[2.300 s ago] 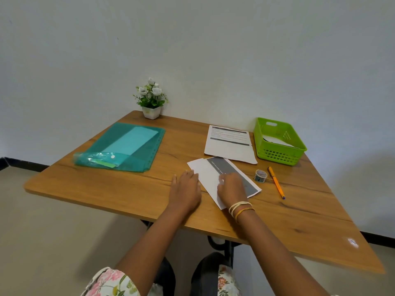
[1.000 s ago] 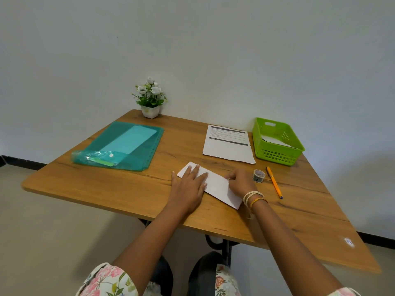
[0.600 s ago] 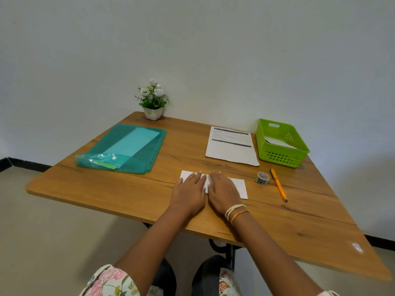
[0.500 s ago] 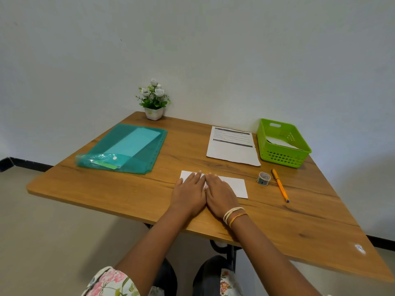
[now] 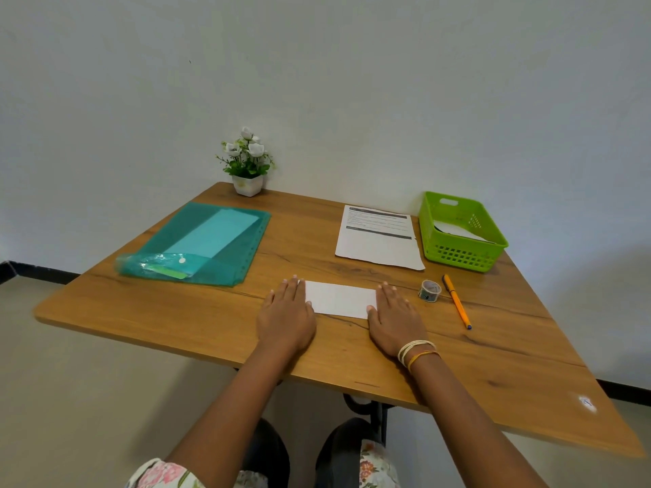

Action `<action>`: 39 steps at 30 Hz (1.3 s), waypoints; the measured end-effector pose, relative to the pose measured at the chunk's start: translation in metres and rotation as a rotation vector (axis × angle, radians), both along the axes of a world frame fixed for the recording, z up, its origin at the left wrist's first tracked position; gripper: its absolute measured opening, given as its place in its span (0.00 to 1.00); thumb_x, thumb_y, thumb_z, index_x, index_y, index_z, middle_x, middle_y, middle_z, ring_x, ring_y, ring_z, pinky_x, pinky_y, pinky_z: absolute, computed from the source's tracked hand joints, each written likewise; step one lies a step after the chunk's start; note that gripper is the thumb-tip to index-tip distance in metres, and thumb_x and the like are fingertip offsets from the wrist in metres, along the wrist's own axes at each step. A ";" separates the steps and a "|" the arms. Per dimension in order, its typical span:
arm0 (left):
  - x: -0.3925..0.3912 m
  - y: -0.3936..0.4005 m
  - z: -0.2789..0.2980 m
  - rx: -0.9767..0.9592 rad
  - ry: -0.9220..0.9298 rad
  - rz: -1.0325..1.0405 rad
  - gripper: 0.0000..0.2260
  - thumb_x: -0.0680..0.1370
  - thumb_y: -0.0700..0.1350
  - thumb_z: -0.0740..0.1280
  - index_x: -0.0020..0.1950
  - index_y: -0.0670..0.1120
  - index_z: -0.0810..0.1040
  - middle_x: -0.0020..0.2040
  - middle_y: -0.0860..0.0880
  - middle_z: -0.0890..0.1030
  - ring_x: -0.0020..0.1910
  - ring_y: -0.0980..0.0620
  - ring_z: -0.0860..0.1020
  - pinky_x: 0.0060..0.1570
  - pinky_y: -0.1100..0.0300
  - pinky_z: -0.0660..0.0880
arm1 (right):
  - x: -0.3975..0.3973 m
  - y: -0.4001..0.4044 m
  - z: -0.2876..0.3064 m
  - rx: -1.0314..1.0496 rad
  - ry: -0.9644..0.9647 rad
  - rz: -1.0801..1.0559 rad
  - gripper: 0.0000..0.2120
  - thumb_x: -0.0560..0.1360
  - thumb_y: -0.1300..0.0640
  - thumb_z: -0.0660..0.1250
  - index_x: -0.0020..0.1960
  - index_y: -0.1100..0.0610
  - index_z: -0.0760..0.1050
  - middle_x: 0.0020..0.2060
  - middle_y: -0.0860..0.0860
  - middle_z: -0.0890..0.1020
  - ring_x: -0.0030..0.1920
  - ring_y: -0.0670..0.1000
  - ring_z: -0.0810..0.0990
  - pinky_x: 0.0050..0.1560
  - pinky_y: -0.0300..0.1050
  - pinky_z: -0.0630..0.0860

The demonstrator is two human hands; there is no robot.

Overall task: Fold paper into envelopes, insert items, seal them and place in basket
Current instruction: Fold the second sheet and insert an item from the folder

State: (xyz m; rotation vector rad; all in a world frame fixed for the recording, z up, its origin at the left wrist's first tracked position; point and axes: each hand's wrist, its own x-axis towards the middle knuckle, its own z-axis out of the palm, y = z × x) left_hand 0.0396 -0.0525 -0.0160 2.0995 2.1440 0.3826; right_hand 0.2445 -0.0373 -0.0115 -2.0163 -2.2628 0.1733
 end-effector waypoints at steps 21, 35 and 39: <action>-0.013 -0.006 0.010 0.195 -0.191 -0.032 0.24 0.81 0.51 0.57 0.77 0.46 0.60 0.78 0.47 0.59 0.77 0.51 0.55 0.75 0.53 0.53 | -0.032 0.011 0.007 0.060 0.060 0.064 0.27 0.82 0.46 0.47 0.78 0.55 0.51 0.78 0.52 0.54 0.77 0.51 0.51 0.76 0.49 0.50; -0.136 -0.002 0.012 0.274 -0.015 0.347 0.26 0.78 0.51 0.60 0.75 0.44 0.63 0.77 0.41 0.58 0.77 0.43 0.54 0.74 0.41 0.49 | -0.182 0.008 0.015 0.300 0.284 0.400 0.17 0.79 0.52 0.57 0.64 0.57 0.70 0.61 0.55 0.76 0.65 0.55 0.72 0.64 0.49 0.68; -0.160 0.004 0.005 0.142 -0.051 0.402 0.29 0.80 0.57 0.55 0.78 0.44 0.56 0.78 0.40 0.54 0.77 0.42 0.52 0.73 0.41 0.51 | -0.217 0.020 0.012 0.288 0.349 0.413 0.17 0.78 0.52 0.58 0.65 0.57 0.70 0.60 0.55 0.76 0.61 0.55 0.74 0.61 0.50 0.71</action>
